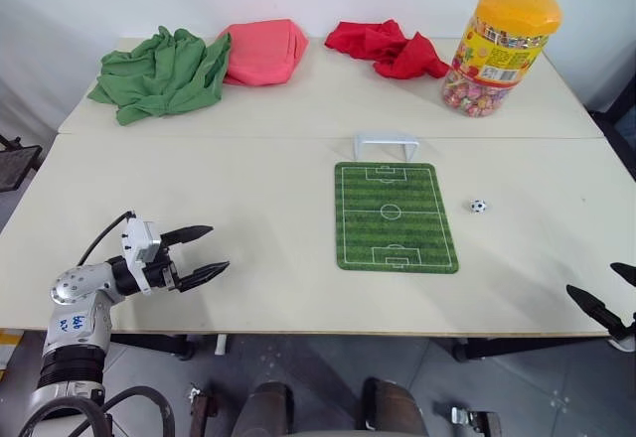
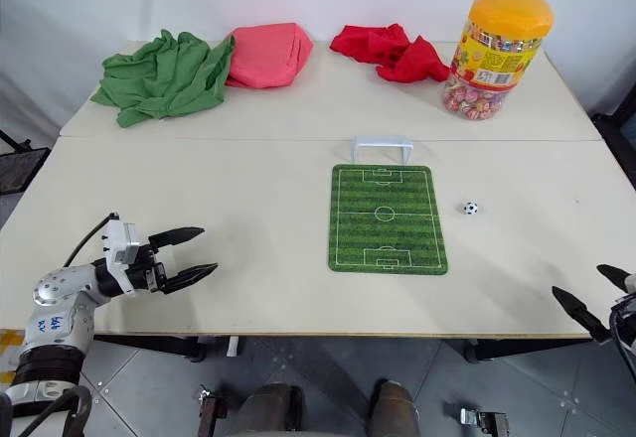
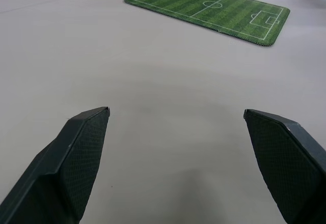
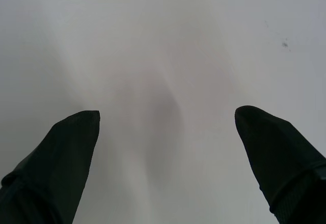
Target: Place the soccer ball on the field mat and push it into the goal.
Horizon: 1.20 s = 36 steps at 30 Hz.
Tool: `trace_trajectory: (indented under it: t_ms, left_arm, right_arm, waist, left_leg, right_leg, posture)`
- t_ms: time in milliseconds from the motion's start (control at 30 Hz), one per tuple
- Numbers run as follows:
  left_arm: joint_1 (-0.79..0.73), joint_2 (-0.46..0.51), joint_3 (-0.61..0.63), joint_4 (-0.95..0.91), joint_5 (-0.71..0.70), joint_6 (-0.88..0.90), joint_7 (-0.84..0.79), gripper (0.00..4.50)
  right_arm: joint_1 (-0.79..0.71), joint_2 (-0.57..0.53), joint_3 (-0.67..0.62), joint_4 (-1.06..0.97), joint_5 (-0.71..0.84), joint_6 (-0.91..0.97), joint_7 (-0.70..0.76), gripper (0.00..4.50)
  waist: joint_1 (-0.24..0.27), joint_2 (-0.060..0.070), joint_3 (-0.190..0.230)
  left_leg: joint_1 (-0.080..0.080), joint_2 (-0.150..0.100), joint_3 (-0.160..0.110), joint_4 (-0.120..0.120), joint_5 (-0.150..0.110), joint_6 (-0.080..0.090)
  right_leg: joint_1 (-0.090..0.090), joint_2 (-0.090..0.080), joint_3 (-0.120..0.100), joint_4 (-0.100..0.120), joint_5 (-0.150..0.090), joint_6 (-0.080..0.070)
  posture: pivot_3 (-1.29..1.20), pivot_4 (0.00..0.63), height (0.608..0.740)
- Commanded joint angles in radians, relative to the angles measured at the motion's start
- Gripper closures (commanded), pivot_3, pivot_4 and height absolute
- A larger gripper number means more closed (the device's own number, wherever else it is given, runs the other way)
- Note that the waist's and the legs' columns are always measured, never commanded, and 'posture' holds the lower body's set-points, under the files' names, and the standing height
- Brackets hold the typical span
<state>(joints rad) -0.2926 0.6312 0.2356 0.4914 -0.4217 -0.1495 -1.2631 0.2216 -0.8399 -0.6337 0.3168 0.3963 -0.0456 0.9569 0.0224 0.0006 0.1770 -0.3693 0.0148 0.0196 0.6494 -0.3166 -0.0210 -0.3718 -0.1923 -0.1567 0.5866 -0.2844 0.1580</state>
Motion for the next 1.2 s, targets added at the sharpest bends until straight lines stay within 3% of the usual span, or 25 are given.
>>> trace_trajectory:
  t_ms: [33, 333, 600, 800, 933, 1200]
  left_arm:
    - [-0.022, 0.016, 0.025, 0.017, -0.007, -0.022, 0.001, 0.0]
    - [-0.043, 0.021, 0.027, -0.017, -0.025, 0.049, 0.033, 0.0]
    - [-0.088, 0.012, 0.018, -0.024, -0.079, 0.007, -0.113, 0.0]
    - [-0.137, -0.048, -0.02, -0.028, -0.107, -0.041, -0.24, 0.0]
    - [-0.13, -0.077, -0.061, -0.073, -0.125, -0.044, -0.323, 0.0]
    - [-0.09, -0.116, -0.019, -0.156, -0.198, -0.034, -0.251, 0.0]
  right_arm:
    - [0.001, 0.002, -0.013, -0.025, 0.016, -0.003, 0.004, 0.03]
    - [0.013, -0.022, -0.028, -0.066, 0.043, 0.058, 0.029, 0.03]
    - [-0.067, -0.117, 0.002, -0.216, 0.079, 0.272, 0.031, 0.03]
    - [-0.361, -0.159, 0.21, -0.186, 0.053, 0.391, 0.034, 0.03]
    - [-0.591, -0.125, 0.393, -0.038, -0.055, 0.361, 0.052, 0.03]
    - [-0.887, -0.024, 0.586, 0.335, -0.226, 0.214, 0.068, 0.03]
  waist:
    - [0.001, 0.0, 0.0]
    - [-0.001, 0.0, 0.0]
    - [0.0, 0.0, 0.0]
    - [-0.011, -0.001, 0.0]
    - [-0.016, -0.001, 0.0]
    - [-0.026, -0.001, 0.001]
  left_leg:
    - [0.0, 0.0, 0.0, 0.0, 0.0, 0.0]
    - [0.0, 0.0, 0.0, 0.0, 0.0, 0.0]
    - [0.0, 0.0, 0.0, 0.002, 0.0, 0.0]
    - [0.0, 0.001, 0.001, 0.005, 0.0, 0.0]
    - [-0.001, 0.0, 0.001, 0.006, 0.0, 0.0]
    - [-0.003, 0.0, 0.0, 0.008, 0.0, 0.0]
  right_leg:
    - [0.0, 0.0, 0.0, 0.0, 0.0, 0.0]
    - [0.0, 0.0, 0.0, 0.001, 0.0, 0.0]
    - [0.0, 0.0, 0.0, 0.002, 0.0, 0.0]
    - [0.0, 0.0, 0.001, 0.004, 0.0, 0.0]
    - [-0.001, 0.0, 0.001, 0.005, 0.0, 0.0]
    - [-0.002, 0.0, 0.001, 0.005, 0.001, 0.0]
  posture:
    - [0.0, 0.15, 0.74]
    - [0.0, 0.15, 0.74]
    - [0.0, 0.15, 0.74]
    - [0.0, 0.15, 0.74]
    - [0.0, 0.15, 0.74]
    - [0.0, 0.15, 0.74]
